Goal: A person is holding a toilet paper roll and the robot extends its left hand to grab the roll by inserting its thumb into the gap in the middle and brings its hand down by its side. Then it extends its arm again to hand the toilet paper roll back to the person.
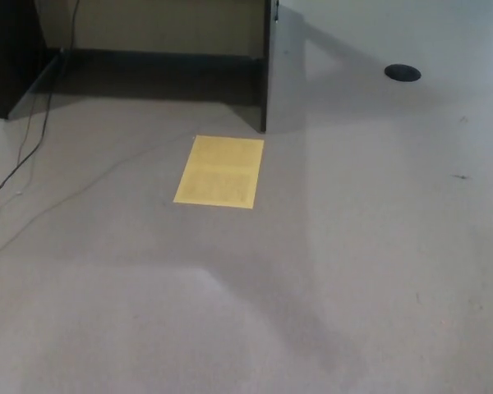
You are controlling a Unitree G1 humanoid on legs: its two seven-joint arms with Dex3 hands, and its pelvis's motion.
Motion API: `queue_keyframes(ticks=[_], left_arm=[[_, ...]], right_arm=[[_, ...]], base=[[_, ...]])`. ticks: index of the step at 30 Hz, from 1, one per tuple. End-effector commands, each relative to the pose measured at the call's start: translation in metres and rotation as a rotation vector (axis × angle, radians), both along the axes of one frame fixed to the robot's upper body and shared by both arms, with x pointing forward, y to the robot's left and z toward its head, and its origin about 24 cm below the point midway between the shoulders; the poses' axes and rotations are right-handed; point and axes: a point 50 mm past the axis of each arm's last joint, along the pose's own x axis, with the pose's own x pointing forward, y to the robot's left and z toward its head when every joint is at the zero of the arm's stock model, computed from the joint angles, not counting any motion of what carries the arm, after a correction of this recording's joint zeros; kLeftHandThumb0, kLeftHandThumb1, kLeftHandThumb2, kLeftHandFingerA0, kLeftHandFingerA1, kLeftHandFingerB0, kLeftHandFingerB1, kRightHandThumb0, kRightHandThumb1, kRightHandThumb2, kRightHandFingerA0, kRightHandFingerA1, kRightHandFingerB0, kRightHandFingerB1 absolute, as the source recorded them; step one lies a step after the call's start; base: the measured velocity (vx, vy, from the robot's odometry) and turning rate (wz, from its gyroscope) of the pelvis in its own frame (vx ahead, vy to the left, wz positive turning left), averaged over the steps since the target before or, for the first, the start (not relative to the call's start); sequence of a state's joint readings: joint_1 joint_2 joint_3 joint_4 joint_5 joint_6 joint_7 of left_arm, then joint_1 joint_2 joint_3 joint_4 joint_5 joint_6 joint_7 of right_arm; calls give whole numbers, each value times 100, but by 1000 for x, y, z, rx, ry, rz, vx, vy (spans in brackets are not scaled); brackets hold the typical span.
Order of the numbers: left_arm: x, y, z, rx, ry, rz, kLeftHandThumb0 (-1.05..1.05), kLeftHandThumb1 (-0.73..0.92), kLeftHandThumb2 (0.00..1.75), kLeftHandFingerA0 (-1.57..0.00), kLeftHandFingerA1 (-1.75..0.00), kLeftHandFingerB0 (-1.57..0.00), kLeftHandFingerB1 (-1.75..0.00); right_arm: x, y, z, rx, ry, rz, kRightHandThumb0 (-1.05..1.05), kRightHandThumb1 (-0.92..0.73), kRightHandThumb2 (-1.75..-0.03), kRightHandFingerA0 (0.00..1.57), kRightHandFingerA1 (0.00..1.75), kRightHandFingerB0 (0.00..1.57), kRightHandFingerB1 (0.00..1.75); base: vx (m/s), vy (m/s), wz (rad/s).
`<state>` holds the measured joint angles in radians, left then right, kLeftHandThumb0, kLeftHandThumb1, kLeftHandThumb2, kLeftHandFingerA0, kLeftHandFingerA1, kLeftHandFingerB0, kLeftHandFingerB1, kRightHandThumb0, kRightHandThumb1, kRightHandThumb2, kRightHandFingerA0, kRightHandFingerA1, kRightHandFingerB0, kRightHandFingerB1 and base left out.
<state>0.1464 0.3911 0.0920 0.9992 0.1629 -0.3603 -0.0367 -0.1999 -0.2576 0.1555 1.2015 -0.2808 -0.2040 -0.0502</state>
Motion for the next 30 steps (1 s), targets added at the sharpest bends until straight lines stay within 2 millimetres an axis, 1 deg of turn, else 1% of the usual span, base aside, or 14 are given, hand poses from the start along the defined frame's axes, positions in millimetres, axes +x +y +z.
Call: queue_keyframes(ticks=[1,4,5,7,9,12,18,19,20,21,22,26,27,30], left_arm=[[-1,4,16,-38,-191,-5,-28,47,59,-24,-36,-23,-32],[16,-1,32,-111,-332,-41,-25,47,57,-21,-36,-21,-30],[22,-4,39,-118,-375,-72,-17,38,89,-10,-52,-9,-50],[43,-12,60,-112,-482,-154,-18,36,88,-9,-52,-7,-49],[66,-25,92,-105,-629,-265,-17,34,87,-11,-52,-9,-50],[89,-41,134,-91,-780,-382,-19,35,88,-10,-52,-9,-50],[124,-85,226,-59,-1062,-596,-21,33,87,-10,-51,-8,-50],[128,-90,236,-50,-1094,-627,-21,33,87,-10,-51,-8,-50],[129,-94,241,-45,-1107,-640,-41,41,61,-23,-39,-16,-33],[131,-99,248,-52,-1127,-663,-42,40,61,-23,-38,-16,-33],[134,-108,259,-74,-1158,-702,-21,32,86,-9,-51,-8,-50],[138,-134,286,-63,-1237,-805,-24,29,85,-6,-50,-5,-49],[138,-141,293,-67,-1249,-834,-47,41,62,-16,-35,-14,-33],[138,-157,305,-92,-1263,-879,-49,40,63,-19,-37,-11,-33]], right_arm=[[-6,-10,3,-59,-23,66,-33,-65,-59,67,55,48,41],[-2,-8,4,-51,-33,72,-32,-66,-59,68,54,48,40],[-3,-8,3,-45,-34,66,-31,-66,-59,68,53,48,40],[2,-8,6,-43,-47,62,-31,-66,-59,67,55,49,40],[4,-7,7,-52,-52,68,-32,-65,-59,70,60,50,42],[3,-7,6,-52,-52,70,-33,-64,-59,73,65,51,42],[7,-5,8,-48,-60,75,-33,-64,-59,76,69,54,44],[8,-5,8,-46,-60,76,-33,-64,-59,76,69,54,44],[8,-5,8,-41,-63,74,-32,-64,-58,75,70,54,44],[9,-5,8,-35,-64,71,-32,-65,-59,74,68,55,44],[9,-5,8,-31,-64,67,-32,-64,-59,74,68,55,44],[11,-4,9,-39,-67,76,-34,-64,-59,76,73,55,44],[12,-4,9,-40,-65,76,-34,-64,-59,75,73,56,44],[13,-4,10,-41,-66,82,-33,-65,-59,77,73,56,44]], base=[[0,0,0],[0,0,0],[0,0,0],[0,0,0],[0,0,0],[0,0,0],[0,0,0],[0,0,0],[0,0,0],[0,0,0],[0,0,0],[0,0,0],[0,0,0],[0,0,0]])
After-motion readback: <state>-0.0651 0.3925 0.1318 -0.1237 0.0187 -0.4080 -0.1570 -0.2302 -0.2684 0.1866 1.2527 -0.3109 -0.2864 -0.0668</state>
